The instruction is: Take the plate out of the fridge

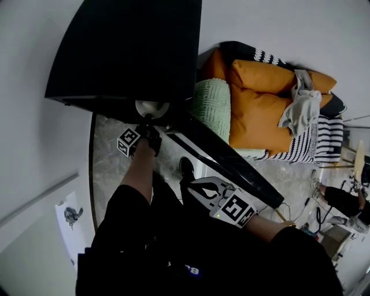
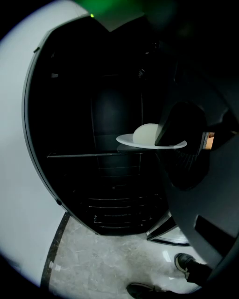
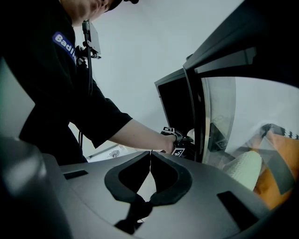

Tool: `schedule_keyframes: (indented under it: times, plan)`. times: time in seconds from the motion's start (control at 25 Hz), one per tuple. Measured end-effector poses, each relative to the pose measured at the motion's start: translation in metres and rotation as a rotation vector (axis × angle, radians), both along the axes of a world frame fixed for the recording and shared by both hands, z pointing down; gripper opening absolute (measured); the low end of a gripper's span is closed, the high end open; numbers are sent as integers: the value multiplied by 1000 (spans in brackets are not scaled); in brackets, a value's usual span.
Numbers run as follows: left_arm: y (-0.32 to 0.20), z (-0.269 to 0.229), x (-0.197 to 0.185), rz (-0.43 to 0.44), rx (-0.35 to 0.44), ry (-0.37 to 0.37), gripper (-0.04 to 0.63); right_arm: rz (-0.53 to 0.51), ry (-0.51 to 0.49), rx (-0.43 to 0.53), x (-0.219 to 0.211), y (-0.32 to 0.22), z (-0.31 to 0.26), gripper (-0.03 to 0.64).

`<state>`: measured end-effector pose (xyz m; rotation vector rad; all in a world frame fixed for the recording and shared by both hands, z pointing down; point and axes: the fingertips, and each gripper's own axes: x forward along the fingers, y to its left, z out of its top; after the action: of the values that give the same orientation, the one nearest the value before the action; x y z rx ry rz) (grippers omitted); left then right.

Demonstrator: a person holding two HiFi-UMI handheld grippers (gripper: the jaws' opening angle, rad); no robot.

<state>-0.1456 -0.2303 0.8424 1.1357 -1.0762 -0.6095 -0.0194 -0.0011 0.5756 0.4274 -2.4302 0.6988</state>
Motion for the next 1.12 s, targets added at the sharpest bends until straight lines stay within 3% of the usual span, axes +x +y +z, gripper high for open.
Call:
schedule_keyframes:
  times: [0.44, 1.12]
  plan:
    - [4, -6, 2, -26, 30, 54, 18, -3, 4, -8, 0, 4, 2, 11]
    - [20, -20, -16, -35, 120, 24, 18, -15, -5, -5, -7, 15, -2, 11]
